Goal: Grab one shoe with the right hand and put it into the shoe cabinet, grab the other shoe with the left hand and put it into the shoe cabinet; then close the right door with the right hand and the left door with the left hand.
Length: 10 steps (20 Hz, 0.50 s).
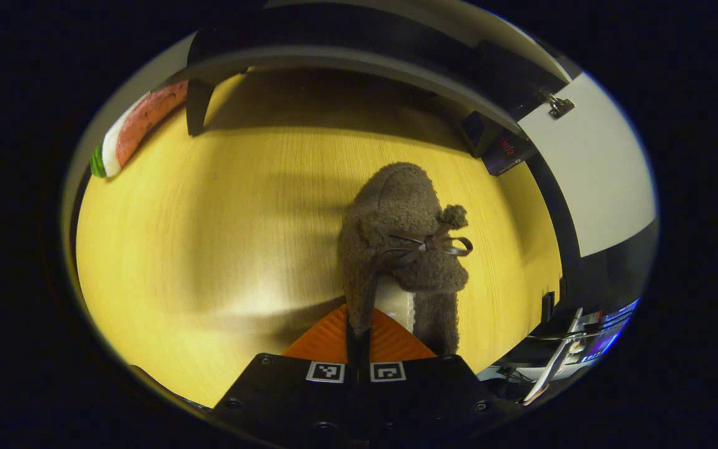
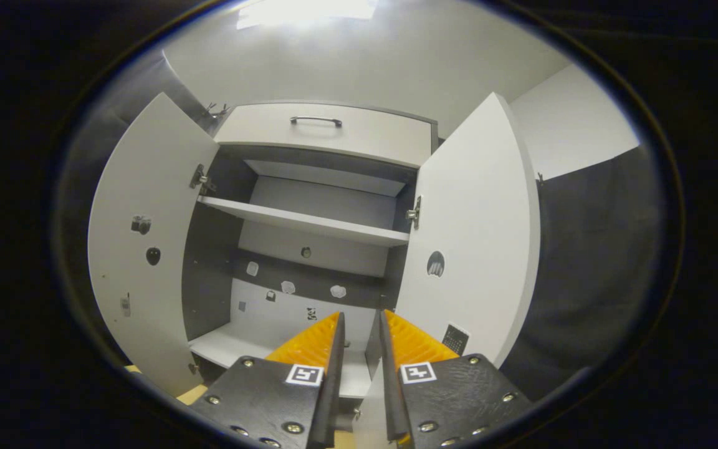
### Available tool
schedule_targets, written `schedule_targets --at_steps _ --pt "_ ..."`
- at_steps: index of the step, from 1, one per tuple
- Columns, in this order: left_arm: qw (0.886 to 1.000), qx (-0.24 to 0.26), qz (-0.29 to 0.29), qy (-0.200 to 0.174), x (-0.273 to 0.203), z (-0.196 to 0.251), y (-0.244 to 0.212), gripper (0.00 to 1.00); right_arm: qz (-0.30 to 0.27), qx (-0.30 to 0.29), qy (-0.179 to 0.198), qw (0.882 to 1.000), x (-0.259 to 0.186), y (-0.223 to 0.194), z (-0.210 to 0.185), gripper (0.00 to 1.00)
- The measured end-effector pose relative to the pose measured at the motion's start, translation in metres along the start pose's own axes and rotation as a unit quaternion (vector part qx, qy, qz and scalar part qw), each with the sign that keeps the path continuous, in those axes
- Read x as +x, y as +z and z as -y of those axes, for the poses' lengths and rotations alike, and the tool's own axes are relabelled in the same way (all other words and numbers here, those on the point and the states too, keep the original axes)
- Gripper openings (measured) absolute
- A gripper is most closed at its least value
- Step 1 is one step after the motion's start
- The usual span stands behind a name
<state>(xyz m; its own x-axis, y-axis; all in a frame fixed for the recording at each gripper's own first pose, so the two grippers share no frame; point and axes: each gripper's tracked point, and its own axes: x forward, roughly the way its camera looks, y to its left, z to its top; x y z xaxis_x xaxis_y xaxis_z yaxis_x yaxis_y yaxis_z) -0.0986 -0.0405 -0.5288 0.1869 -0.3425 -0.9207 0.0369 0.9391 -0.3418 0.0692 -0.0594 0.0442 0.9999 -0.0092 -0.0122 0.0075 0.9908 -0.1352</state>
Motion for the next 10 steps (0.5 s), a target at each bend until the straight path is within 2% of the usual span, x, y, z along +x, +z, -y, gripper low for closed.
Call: schedule_targets --at_steps 5,7,10 --pt "0.997 -0.002 0.071 -0.025 -0.058 0.019 0.040 0.01 0.000 0.004 -0.006 1.000 -0.004 -0.003 0.008 0.31" --pt "0.994 -0.003 0.104 -0.034 -0.082 0.030 0.063 0.03 0.000 0.006 -0.004 1.000 -0.005 -0.003 0.009 0.31" --pt "0.988 0.004 0.148 -0.047 -0.119 0.047 0.100 0.01 0.002 0.006 -0.002 1.000 -0.007 -0.003 0.007 0.31"
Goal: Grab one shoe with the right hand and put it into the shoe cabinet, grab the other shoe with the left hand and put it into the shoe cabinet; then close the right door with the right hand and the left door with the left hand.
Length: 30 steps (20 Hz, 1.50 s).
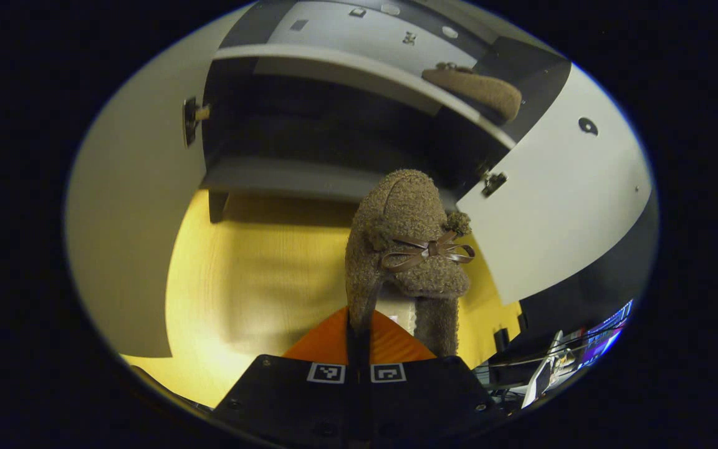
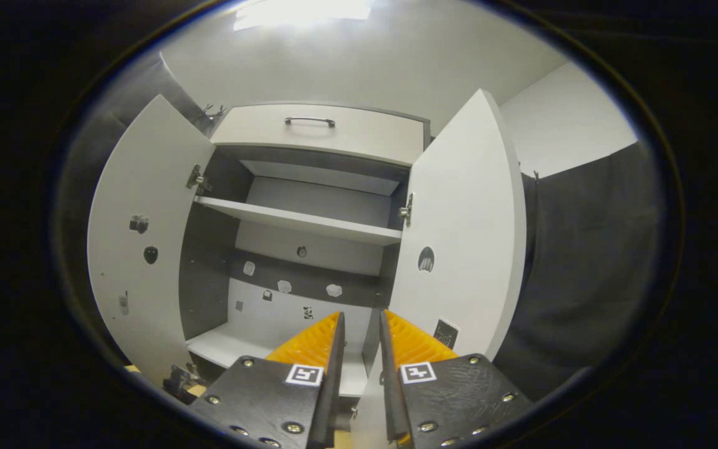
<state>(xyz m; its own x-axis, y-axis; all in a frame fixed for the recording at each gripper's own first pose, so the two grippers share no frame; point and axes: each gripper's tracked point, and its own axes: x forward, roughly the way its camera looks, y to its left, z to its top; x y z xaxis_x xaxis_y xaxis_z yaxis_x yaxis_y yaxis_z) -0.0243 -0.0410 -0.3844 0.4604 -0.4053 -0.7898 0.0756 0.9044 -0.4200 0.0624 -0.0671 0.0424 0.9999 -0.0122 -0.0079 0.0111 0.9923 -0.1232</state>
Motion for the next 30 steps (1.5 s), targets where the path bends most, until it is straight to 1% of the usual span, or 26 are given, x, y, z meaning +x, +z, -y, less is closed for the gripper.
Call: schedule_targets --at_steps 3,8,9,10,14,16,20,23,27,30 --pt "0.999 0.017 0.048 -0.011 -0.028 0.013 0.048 0.01 0.002 0.001 0.001 1.000 -0.002 0.001 -0.001 0.31" --pt "0.991 0.022 0.123 -0.038 -0.056 0.043 0.130 0.01 0.009 0.003 -0.007 1.000 -0.006 0.006 0.007 0.30" --pt "0.989 0.023 0.137 -0.040 -0.059 0.045 0.146 0.01 0.010 0.006 -0.009 1.000 -0.008 0.008 0.010 0.34" --pt "0.988 0.025 0.149 -0.039 -0.059 0.046 0.161 0.00 0.012 0.009 -0.012 1.000 -0.010 0.010 0.013 0.31" --pt "0.982 0.022 0.186 -0.024 -0.052 0.037 0.224 0.00 0.011 0.013 -0.029 0.999 -0.020 0.012 0.027 0.31" --pt "0.980 0.020 0.196 -0.015 -0.045 0.031 0.248 0.01 0.008 0.008 -0.040 0.999 -0.026 0.011 0.036 0.31" --pt "0.978 0.007 0.208 -0.001 -0.026 0.021 0.285 0.01 0.004 0.009 -0.056 0.998 -0.038 0.009 0.048 0.31" --pt "0.978 -0.004 0.206 0.012 -0.010 0.011 0.303 0.01 0.002 0.010 -0.061 0.998 -0.043 0.008 0.052 0.31" --pt "0.978 -0.021 0.206 0.017 0.006 0.003 0.320 0.01 -0.009 -0.002 -0.063 0.998 -0.044 0.001 0.053 0.31" --pt "0.979 -0.012 0.202 0.035 0.016 -0.006 0.325 0.00 -0.015 0.003 -0.057 0.998 -0.042 -0.007 0.050 0.31"
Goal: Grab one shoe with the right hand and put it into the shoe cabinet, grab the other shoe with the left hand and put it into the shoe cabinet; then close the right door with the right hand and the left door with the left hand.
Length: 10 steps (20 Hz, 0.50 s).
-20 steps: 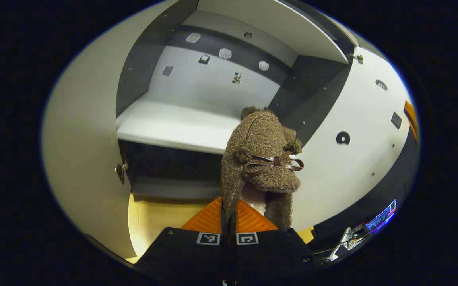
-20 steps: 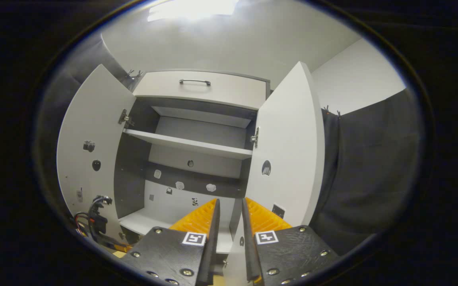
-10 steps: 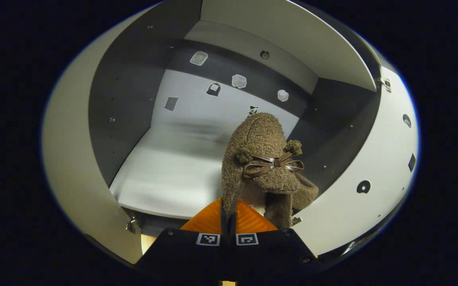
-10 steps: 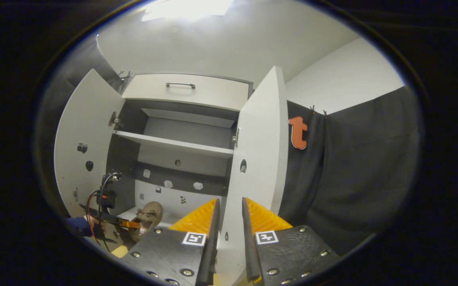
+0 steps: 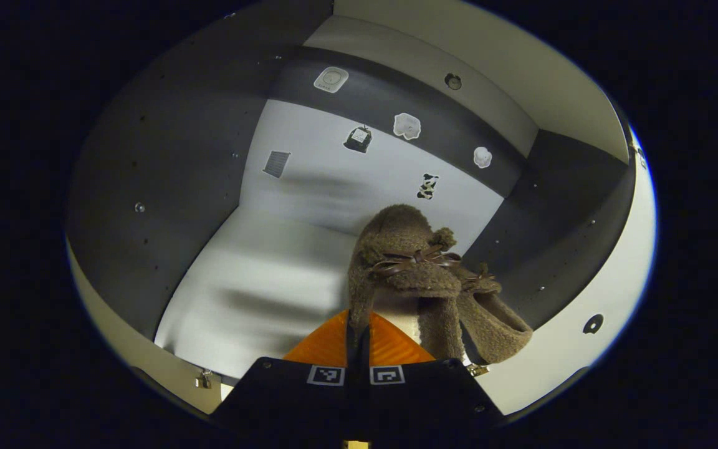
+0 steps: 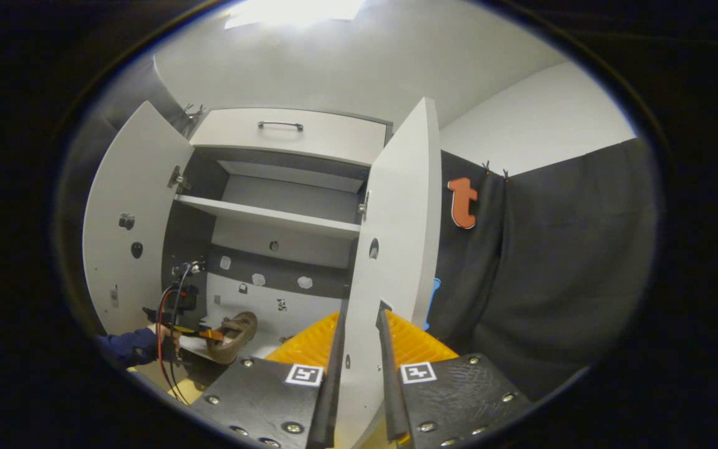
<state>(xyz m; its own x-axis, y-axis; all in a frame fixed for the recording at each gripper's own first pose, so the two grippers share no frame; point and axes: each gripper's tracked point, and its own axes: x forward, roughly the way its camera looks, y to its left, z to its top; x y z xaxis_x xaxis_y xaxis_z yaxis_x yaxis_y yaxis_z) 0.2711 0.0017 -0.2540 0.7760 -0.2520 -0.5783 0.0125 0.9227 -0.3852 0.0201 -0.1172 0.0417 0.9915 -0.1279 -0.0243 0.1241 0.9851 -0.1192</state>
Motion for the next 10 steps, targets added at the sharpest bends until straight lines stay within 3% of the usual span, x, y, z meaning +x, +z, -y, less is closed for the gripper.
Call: schedule_targets --at_steps 10 --pt "1.000 0.011 -0.005 0.006 0.021 0.002 -0.002 0.01 -0.017 0.007 0.004 1.000 -0.002 -0.016 -0.001 0.31"
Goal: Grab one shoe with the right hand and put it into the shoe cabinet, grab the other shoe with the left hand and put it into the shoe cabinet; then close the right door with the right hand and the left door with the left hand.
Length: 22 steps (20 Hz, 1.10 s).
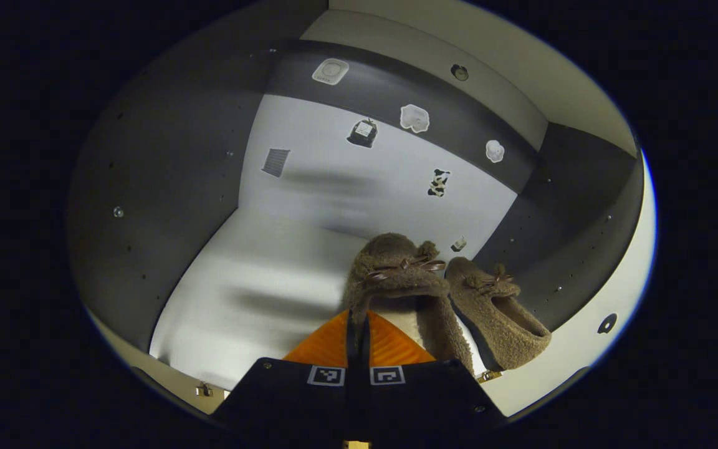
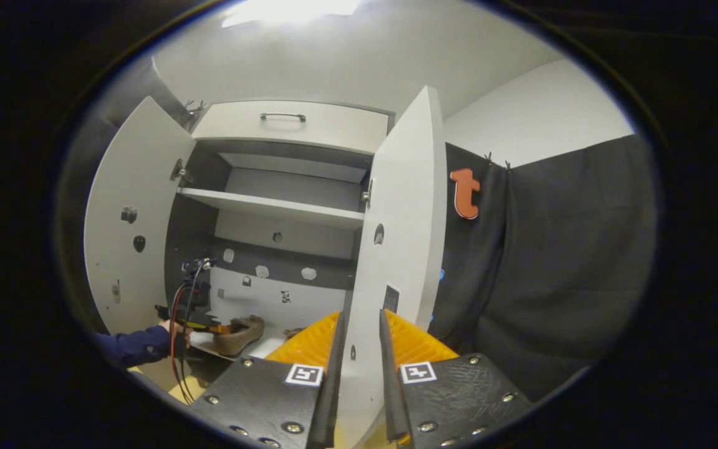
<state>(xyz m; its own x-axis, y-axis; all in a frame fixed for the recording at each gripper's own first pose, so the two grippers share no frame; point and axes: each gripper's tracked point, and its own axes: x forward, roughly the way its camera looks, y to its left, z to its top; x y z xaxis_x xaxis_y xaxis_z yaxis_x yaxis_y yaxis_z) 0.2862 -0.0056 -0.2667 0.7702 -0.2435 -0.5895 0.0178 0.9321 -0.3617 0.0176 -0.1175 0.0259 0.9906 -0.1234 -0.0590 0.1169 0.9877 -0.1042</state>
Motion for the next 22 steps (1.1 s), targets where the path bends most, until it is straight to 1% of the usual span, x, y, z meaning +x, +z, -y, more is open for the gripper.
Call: schedule_targets --at_steps 1,2,3,4,7,8,11,14,15,16,17,19,20,21,22 --pt "1.000 0.006 -0.002 -0.001 0.001 0.002 0.000 0.01 -0.001 0.002 -0.001 1.000 -0.001 -0.001 0.001 0.31" --pt "1.000 0.011 -0.003 0.000 0.003 0.005 -0.001 0.04 -0.001 0.002 -0.003 1.000 -0.003 -0.001 0.003 0.31" --pt "1.000 0.016 -0.005 0.000 0.003 0.007 -0.001 0.01 -0.001 0.002 -0.004 1.000 -0.004 -0.002 0.005 0.31" --pt "1.000 0.022 -0.005 0.005 0.004 0.007 -0.001 0.01 -0.001 0.002 -0.005 1.000 -0.005 -0.002 0.007 0.31" --pt "0.999 0.040 0.000 0.007 0.002 0.010 0.002 0.10 0.000 0.004 -0.004 1.000 -0.010 -0.002 0.013 0.31" --pt "0.999 0.043 -0.001 0.006 0.000 0.011 0.002 0.16 0.000 0.006 -0.003 1.000 -0.010 -0.002 0.016 0.31" --pt "0.999 0.044 0.009 0.008 -0.008 0.016 0.006 0.25 -0.001 0.012 0.004 1.000 -0.013 -0.002 0.022 0.31" --pt "0.998 0.058 0.023 0.011 -0.023 0.019 0.013 0.36 -0.002 0.018 0.011 1.000 -0.014 -0.005 0.031 0.31" --pt "0.998 0.062 0.027 0.012 -0.030 0.021 0.015 0.36 -0.002 0.022 0.015 1.000 -0.015 -0.005 0.032 0.31" --pt "0.997 0.065 0.033 0.013 -0.038 0.023 0.017 0.41 -0.002 0.026 0.017 1.000 -0.015 -0.006 0.035 0.31" --pt "0.997 0.067 0.043 0.013 -0.048 0.026 0.021 0.44 -0.001 0.030 0.018 0.999 -0.016 -0.006 0.039 0.31" --pt "0.995 0.071 0.067 0.003 -0.070 0.037 0.029 0.44 0.000 0.035 0.019 0.999 -0.013 -0.007 0.050 0.31" --pt "0.994 0.073 0.076 -0.016 -0.082 0.050 0.031 0.52 0.001 0.036 0.017 0.999 -0.012 -0.008 0.057 0.31" --pt "0.993 0.075 0.088 -0.036 -0.098 0.063 0.034 0.44 0.002 0.038 0.017 0.999 -0.011 -0.007 0.065 0.31" --pt "0.991 0.077 0.098 -0.050 -0.111 0.072 0.036 0.44 0.002 0.042 0.018 0.999 -0.009 -0.007 0.071 0.31"
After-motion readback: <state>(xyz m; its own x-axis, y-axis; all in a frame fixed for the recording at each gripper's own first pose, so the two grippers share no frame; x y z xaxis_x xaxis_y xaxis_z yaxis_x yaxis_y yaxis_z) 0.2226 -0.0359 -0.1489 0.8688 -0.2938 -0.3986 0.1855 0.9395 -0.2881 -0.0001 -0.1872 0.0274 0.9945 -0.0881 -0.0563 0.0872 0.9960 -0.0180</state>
